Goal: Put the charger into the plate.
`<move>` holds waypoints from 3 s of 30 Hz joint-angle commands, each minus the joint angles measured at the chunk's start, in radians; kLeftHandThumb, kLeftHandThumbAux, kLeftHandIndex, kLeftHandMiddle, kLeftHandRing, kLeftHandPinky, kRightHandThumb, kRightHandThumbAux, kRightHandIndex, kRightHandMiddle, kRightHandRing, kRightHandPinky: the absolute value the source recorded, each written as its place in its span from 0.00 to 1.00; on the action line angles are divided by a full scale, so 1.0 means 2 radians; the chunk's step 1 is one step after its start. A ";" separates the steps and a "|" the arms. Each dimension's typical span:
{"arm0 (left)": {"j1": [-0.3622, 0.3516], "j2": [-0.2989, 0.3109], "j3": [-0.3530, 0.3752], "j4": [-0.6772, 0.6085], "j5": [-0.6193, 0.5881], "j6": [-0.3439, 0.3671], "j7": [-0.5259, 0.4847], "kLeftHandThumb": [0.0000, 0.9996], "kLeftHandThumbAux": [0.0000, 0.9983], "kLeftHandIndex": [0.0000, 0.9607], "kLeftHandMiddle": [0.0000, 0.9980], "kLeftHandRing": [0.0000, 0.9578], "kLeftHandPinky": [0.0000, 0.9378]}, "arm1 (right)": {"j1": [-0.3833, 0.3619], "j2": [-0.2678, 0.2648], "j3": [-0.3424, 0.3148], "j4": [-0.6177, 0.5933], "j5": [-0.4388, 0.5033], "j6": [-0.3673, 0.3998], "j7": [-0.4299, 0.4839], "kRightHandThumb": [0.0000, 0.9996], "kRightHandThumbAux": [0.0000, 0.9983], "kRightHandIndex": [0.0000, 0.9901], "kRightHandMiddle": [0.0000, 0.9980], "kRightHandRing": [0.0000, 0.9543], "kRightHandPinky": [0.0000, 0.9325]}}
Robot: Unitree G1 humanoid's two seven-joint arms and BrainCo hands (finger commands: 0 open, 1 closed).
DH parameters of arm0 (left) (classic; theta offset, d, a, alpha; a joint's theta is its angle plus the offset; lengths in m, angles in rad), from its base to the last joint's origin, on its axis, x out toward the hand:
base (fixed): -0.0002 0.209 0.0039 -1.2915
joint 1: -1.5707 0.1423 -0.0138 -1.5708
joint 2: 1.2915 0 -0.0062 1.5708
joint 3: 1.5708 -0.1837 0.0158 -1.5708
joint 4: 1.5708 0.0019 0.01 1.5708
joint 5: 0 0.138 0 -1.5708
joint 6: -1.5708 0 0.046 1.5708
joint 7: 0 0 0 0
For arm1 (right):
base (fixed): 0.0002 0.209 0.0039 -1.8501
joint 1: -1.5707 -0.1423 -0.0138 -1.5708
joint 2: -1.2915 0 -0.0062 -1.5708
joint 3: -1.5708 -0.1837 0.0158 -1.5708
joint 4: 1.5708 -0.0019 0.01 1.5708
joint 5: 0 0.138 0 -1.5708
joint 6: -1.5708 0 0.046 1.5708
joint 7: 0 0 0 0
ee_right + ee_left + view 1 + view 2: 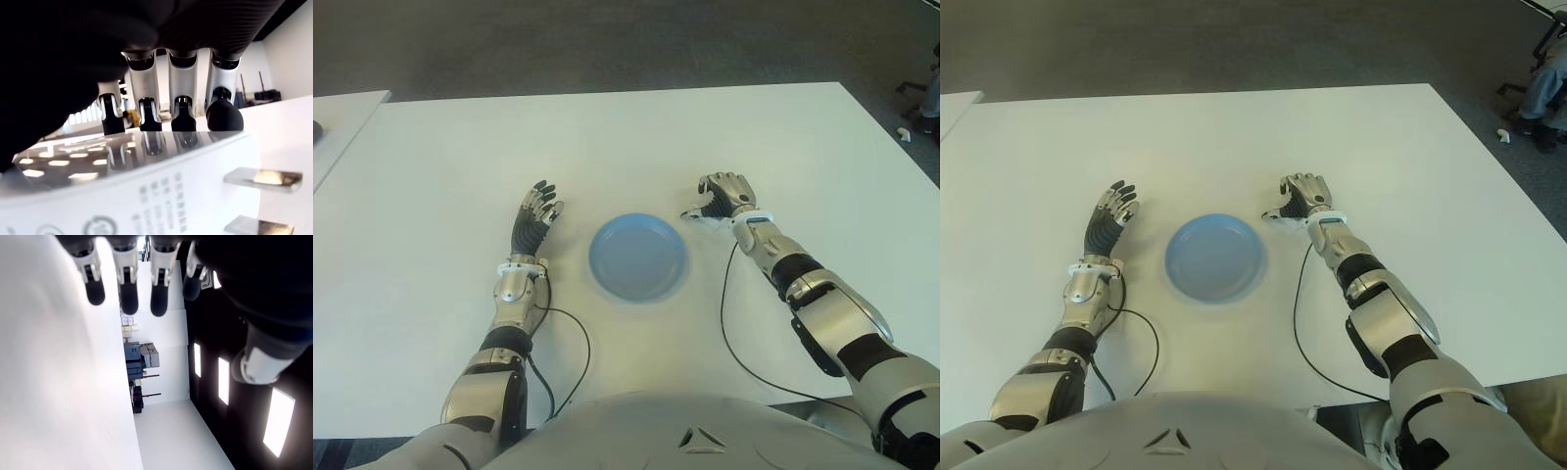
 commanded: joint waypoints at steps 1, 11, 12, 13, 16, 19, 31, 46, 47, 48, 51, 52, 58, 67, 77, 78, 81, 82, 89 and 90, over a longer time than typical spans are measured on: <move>0.101 -0.034 -0.009 0.074 0.003 0.069 -0.007 0.09 0.54 0.11 0.15 0.14 0.12 | 0.000 -0.007 -0.017 -0.026 0.016 -0.011 0.013 0.74 0.71 0.44 0.85 0.88 0.86; 0.101 -0.032 -0.007 0.079 0.002 0.072 -0.008 0.09 0.53 0.12 0.15 0.14 0.13 | -0.003 -0.024 -0.041 -0.101 0.018 -0.018 0.026 0.75 0.71 0.45 0.87 0.88 0.77; 0.100 -0.032 -0.008 0.080 0.002 0.072 -0.007 0.09 0.52 0.12 0.15 0.13 0.13 | -0.003 -0.025 -0.042 -0.110 0.017 -0.017 0.026 0.75 0.71 0.45 0.87 0.88 0.76; 0.100 -0.032 -0.008 0.080 0.003 0.072 -0.007 0.10 0.52 0.12 0.15 0.13 0.13 | -0.002 -0.025 -0.044 -0.116 0.016 -0.017 0.027 0.75 0.71 0.45 0.87 0.88 0.77; 0.098 -0.032 -0.010 0.081 0.006 0.073 -0.004 0.10 0.52 0.12 0.15 0.13 0.12 | 0.002 -0.027 -0.046 -0.147 0.011 -0.008 0.031 0.75 0.71 0.45 0.87 0.89 0.80; 0.097 -0.032 -0.012 0.082 0.009 0.073 -0.002 0.10 0.52 0.11 0.14 0.12 0.11 | 0.006 -0.028 -0.046 -0.172 0.004 0.000 0.036 0.75 0.71 0.45 0.87 0.89 0.83; 0.095 -0.035 -0.015 0.089 0.013 0.075 0.004 0.06 0.53 0.12 0.14 0.11 0.09 | 0.016 -0.027 -0.044 -0.203 -0.001 -0.006 0.044 0.75 0.71 0.45 0.87 0.90 0.89; 0.094 -0.037 -0.015 0.091 0.010 0.067 -0.006 0.06 0.54 0.10 0.12 0.09 0.06 | 0.038 -0.001 -0.036 -0.256 -0.002 0.016 0.076 0.75 0.71 0.45 0.87 0.90 0.89; 0.094 -0.038 -0.015 0.091 0.010 0.067 -0.004 0.06 0.53 0.10 0.12 0.09 0.06 | 0.040 0.001 -0.035 -0.259 -0.002 0.018 0.080 0.75 0.71 0.45 0.87 0.90 0.89; 0.094 -0.038 -0.015 0.091 0.011 0.068 -0.004 0.06 0.53 0.10 0.12 0.09 0.06 | 0.044 0.005 -0.034 -0.266 -0.001 0.021 0.084 0.75 0.71 0.45 0.87 0.90 0.89; 0.093 -0.038 -0.015 0.091 0.010 0.069 -0.003 0.07 0.53 0.10 0.12 0.09 0.07 | 0.058 0.017 -0.029 -0.282 -0.003 0.030 0.094 0.75 0.71 0.45 0.87 0.90 0.90; 0.093 -0.038 -0.015 0.091 0.010 0.070 -0.003 0.07 0.52 0.10 0.12 0.09 0.07 | 0.062 0.020 -0.028 -0.286 -0.004 0.032 0.096 0.75 0.71 0.45 0.87 0.90 0.91; 0.092 -0.040 -0.014 0.090 0.008 0.073 -0.002 0.08 0.51 0.10 0.12 0.09 0.07 | 0.089 0.045 -0.015 -0.310 -0.007 0.042 0.109 0.75 0.71 0.45 0.87 0.90 0.92; 0.087 -0.041 -0.013 0.095 0.009 0.081 0.005 0.09 0.50 0.10 0.13 0.10 0.11 | 0.118 0.070 0.002 -0.343 -0.009 0.043 0.132 0.75 0.71 0.45 0.86 0.90 0.92; 0.086 -0.044 -0.009 0.096 0.003 0.080 -0.001 0.08 0.51 0.11 0.13 0.10 0.09 | 0.140 0.085 0.003 -0.361 -0.002 0.037 0.147 0.75 0.71 0.45 0.86 0.90 0.93; 0.086 -0.045 -0.009 0.096 0.002 0.080 -0.002 0.08 0.51 0.11 0.13 0.10 0.09 | 0.142 0.086 0.003 -0.362 -0.002 0.037 0.147 0.75 0.71 0.45 0.86 0.89 0.93; 0.086 -0.045 -0.009 0.098 0.003 0.078 -0.002 0.08 0.51 0.11 0.12 0.10 0.08 | 0.148 0.089 0.006 -0.366 -0.006 0.037 0.145 0.75 0.71 0.45 0.86 0.89 0.93; 0.086 -0.045 -0.009 0.098 0.004 0.078 -0.001 0.08 0.51 0.11 0.12 0.10 0.08 | 0.150 0.089 0.006 -0.367 -0.006 0.037 0.144 0.75 0.71 0.45 0.86 0.89 0.93; 0.084 -0.046 -0.010 0.099 0.005 0.078 0.000 0.09 0.51 0.11 0.12 0.10 0.11 | 0.161 0.090 0.007 -0.378 -0.007 0.035 0.146 0.75 0.71 0.45 0.86 0.89 0.93; 0.084 -0.046 -0.009 0.099 0.004 0.078 0.000 0.09 0.51 0.11 0.12 0.10 0.11 | 0.162 0.090 0.007 -0.380 -0.007 0.034 0.146 0.75 0.71 0.45 0.86 0.89 0.93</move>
